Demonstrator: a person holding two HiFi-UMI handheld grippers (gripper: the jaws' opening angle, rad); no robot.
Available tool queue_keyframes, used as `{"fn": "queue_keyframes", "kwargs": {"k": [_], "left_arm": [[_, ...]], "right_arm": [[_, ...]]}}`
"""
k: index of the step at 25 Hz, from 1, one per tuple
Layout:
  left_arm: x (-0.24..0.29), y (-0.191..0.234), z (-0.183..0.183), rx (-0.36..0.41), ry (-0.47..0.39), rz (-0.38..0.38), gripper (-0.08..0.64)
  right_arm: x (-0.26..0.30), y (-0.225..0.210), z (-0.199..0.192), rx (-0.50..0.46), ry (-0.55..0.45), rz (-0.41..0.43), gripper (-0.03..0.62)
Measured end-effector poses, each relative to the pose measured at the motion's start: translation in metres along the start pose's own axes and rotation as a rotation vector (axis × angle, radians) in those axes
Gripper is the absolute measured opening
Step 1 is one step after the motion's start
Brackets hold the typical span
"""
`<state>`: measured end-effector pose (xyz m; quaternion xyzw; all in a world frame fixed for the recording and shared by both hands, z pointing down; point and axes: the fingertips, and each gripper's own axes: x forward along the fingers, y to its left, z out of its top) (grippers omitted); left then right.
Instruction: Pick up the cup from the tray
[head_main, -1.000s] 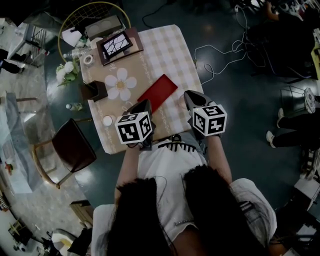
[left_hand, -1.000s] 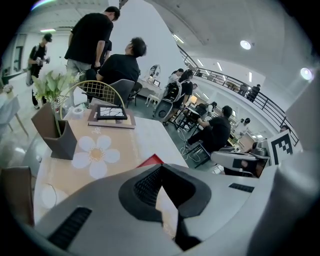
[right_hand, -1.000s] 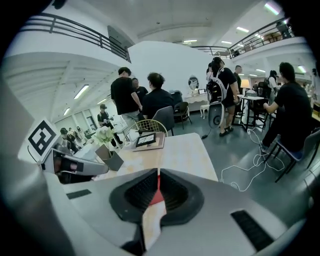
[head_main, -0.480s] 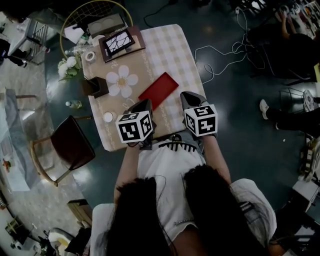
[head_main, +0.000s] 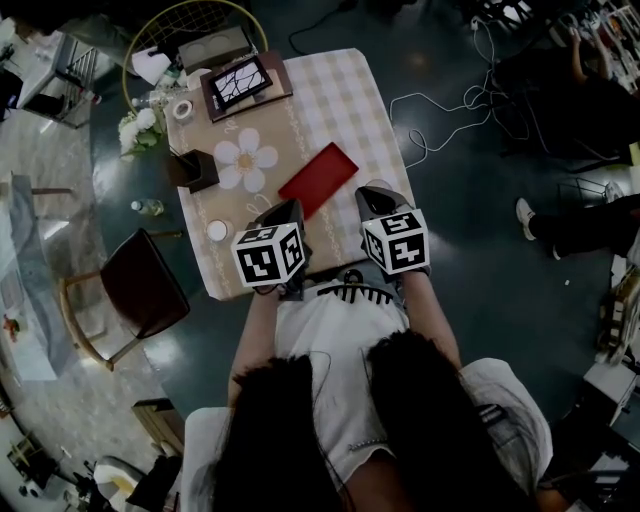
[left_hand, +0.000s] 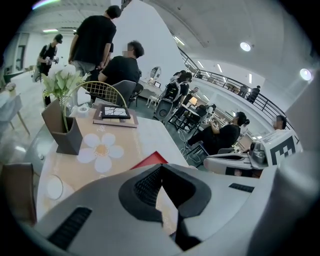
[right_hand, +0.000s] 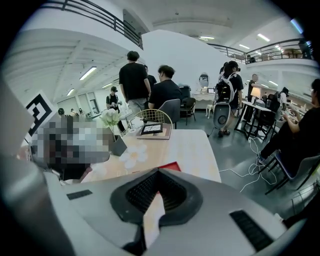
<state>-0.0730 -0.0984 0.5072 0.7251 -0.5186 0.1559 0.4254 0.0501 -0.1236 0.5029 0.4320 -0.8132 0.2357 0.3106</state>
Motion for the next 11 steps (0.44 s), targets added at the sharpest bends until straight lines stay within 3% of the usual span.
{"fn": "queue_keyframes", "kwargs": {"k": [11], "left_arm": [[-0.0034, -0.0014, -0.0034, -0.004, -0.004, -0.005, 0.008]], "right_arm": [[-0.0034, 0.0053, 0.0013, -0.002, -0.009, 0.006, 0.008]]}}
